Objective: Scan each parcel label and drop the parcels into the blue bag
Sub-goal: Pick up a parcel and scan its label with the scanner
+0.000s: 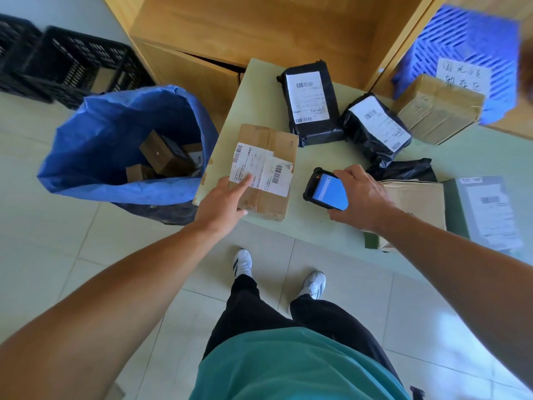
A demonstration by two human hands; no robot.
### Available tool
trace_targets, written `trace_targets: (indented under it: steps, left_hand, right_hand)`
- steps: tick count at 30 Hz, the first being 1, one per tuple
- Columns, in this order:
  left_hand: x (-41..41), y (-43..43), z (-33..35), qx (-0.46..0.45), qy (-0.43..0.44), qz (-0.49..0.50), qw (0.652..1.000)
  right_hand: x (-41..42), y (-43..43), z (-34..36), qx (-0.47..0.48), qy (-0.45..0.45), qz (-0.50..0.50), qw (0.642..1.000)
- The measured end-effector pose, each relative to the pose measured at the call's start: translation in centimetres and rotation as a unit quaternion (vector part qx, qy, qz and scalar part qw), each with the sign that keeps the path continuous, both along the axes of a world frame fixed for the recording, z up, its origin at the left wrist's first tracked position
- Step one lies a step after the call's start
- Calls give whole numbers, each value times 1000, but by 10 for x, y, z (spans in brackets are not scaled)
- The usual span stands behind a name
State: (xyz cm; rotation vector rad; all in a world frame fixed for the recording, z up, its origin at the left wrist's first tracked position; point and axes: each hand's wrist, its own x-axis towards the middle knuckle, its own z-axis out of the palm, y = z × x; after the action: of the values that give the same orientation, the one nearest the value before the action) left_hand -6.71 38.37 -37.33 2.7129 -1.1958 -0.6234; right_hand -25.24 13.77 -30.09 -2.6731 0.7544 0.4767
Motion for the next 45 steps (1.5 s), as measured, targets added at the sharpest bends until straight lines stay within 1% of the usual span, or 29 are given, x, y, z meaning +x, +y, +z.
trace_targets:
  steps: [5, 7, 9, 12, 14, 17, 21, 28, 32, 36, 40, 45]
  left_hand:
    - [15, -2, 11, -6, -37, -14, 999]
    - [24, -2, 13, -34, -44, -23, 998]
    - [34, -2, 14, -81, -50, -28, 995]
    - [44, -4, 19, -111, -27, 1, 993]
    - [44, -10, 21, -95, -8, 23, 995]
    - [35, -24, 22, -40, 2, 29, 999]
    - [20, -53, 21, 7, -42, -5, 999]
    - [-19, -84, 20, 102, -11, 31, 994]
    - [-33, -86, 9, 103, -12, 98, 990]
    - [-24, -87, 7, 98, 38, 183, 977]
    - [-19, -89, 7, 130, 46, 191, 972]
    - [-22, -95, 9, 122, 15, 187, 975]
  right_hand:
    - [8, 3, 3, 6, -1, -11, 1000]
    - [13, 4, 6, 6, -9, -18, 1000]
    - [19, 6, 10, 5, -18, -25, 1000]
    - [30, 8, 13, 1, -30, -31, 999]
    - [37, 9, 13, 0, -36, -34, 999]
    - [42, 11, 11, -1, -40, -44, 998]
    - [39, 9, 9, -4, -41, -49, 998]
    - [24, -11, 9, 0, -39, -56, 998]
    - [11, -27, 11, 9, -37, -46, 998]
    - [3, -42, 9, 10, -37, -41, 998]
    - [2, -49, 9, 10, -35, -34, 999]
    - [3, -50, 11, 12, -37, -21, 999]
